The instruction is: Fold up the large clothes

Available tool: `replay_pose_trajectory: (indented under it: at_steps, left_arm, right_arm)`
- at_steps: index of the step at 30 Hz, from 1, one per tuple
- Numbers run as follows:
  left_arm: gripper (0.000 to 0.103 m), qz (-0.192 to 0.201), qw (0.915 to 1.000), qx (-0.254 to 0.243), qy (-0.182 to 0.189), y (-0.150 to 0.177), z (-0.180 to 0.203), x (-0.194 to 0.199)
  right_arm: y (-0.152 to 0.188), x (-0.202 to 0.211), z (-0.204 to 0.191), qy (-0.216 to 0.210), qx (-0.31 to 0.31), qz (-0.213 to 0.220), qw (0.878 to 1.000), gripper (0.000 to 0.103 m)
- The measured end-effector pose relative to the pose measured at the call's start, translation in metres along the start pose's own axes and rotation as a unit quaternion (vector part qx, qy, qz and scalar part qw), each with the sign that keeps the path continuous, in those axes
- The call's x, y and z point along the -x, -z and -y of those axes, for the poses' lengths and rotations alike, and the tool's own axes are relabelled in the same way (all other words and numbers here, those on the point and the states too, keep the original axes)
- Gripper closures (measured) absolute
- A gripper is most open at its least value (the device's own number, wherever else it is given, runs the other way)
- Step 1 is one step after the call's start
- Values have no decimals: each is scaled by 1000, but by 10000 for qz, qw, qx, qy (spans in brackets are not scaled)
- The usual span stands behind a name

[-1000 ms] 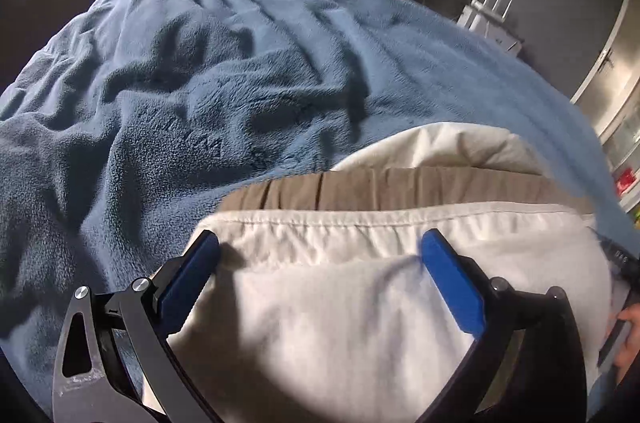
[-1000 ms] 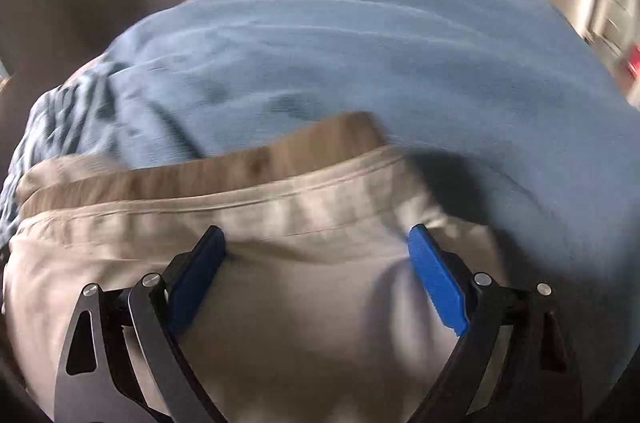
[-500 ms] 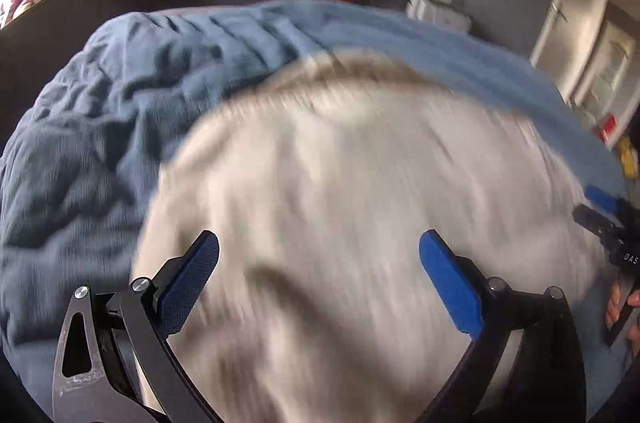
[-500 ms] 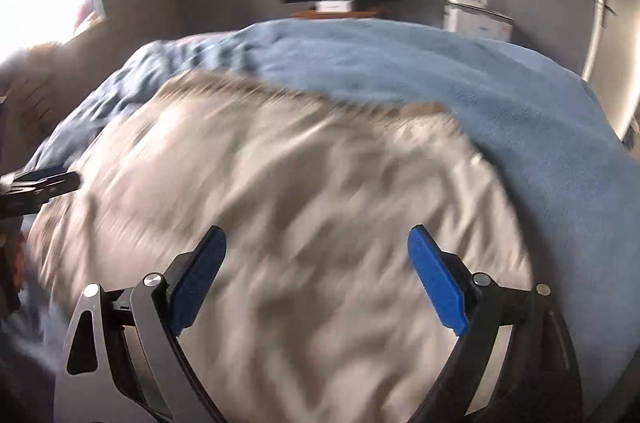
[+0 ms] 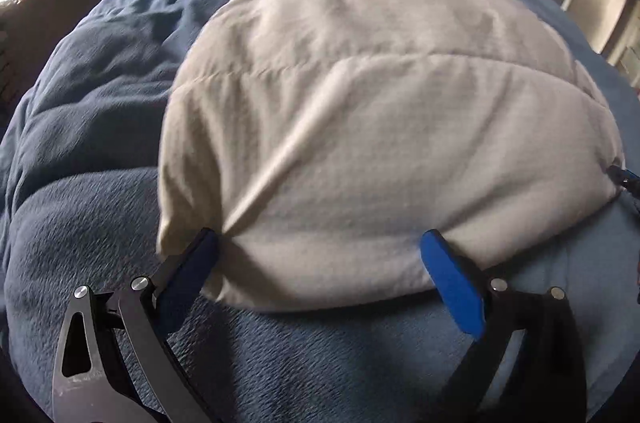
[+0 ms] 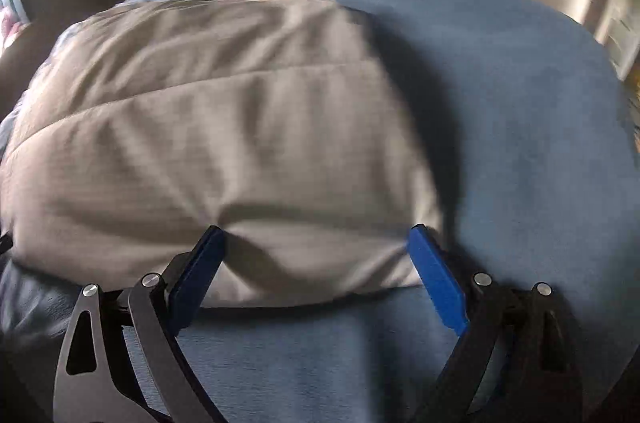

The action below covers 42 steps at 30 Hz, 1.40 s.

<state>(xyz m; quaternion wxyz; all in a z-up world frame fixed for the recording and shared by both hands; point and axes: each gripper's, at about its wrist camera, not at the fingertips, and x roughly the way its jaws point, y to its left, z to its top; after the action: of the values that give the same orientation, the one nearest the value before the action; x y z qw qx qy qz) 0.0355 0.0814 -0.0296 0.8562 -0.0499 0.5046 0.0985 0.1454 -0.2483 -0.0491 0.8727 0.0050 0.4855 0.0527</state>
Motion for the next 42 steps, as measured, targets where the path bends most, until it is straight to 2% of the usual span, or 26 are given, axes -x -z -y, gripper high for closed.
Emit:
replay_pose_trajectory:
  at_steps: [2, 4, 7, 9, 12, 14, 17, 21, 24, 26, 29, 31, 32, 34, 39, 42]
  left_arm:
    - [6, -28, 9999, 94, -23, 0, -3, 1]
    - [7, 4, 9997, 217, -69, -1, -6, 6]
    - [7, 456, 9979, 464, 41, 3, -9, 38]
    - [7, 813, 9954, 486, 147, 8, -7, 64]
    - [7, 1080, 9927, 425, 315, 17, 2, 87]
    - [7, 1128, 9919, 437, 378, 29, 8, 96]
    - [6, 1045, 9931, 328, 420, 46, 23, 94]
    - [6, 708, 9966, -269, 323, 61, 52, 76]
    - [6, 778, 9949, -478, 434, 67, 69, 70]
    - [6, 823, 9940, -513, 507, 70, 76, 64]
    - [6, 719, 9956, -547, 257, 72, 82, 48]
    - [6, 474, 9972, -398, 421, 72, 77, 37]
    - [6, 300, 9972, -288, 617, 72, 73, 30]
    - [6, 297, 9972, -168, 664, 71, 68, 27]
    - [7, 539, 9980, -334, 71, 69, 73, 34]
    - [7, 577, 9971, -479, -86, 69, 78, 34]
  right_arm:
    - [1, 7, 6, 180, -253, -102, 9995, 15]
    - [4, 21, 10, 81, -447, -50, 9990, 15]
    - [10, 53, 10, -181, -559, 185, 9981, 15]
    - [14, 78, -1, -276, -436, 394, 9979, 13]
    - [24, 107, -17, -318, -170, 659, 9972, 12]
    - [30, 118, -32, -375, -64, 786, 9962, 8]
    - [48, 129, -56, -404, 176, 956, 9944, 8]
    - [75, 122, -95, -208, 901, 1092, 9897, 8]
    - [86, 108, -118, -184, 1346, 1022, 9854, 8]
    - [94, 103, -126, -200, 1491, 976, 9838, 8]
    - [98, 89, -129, -159, 1519, 786, 9851, 8]
    - [99, 80, -126, -138, 1437, 629, 9875, 8]
    - [99, 76, -124, -134, 1392, 568, 9885, 8]
    - [99, 72, -120, -157, 1292, 488, 9903, 8]
    - [96, 64, -114, -194, 1158, 361, 9924, 8]
    - [96, 61, -113, -196, 1128, 304, 9930, 8]
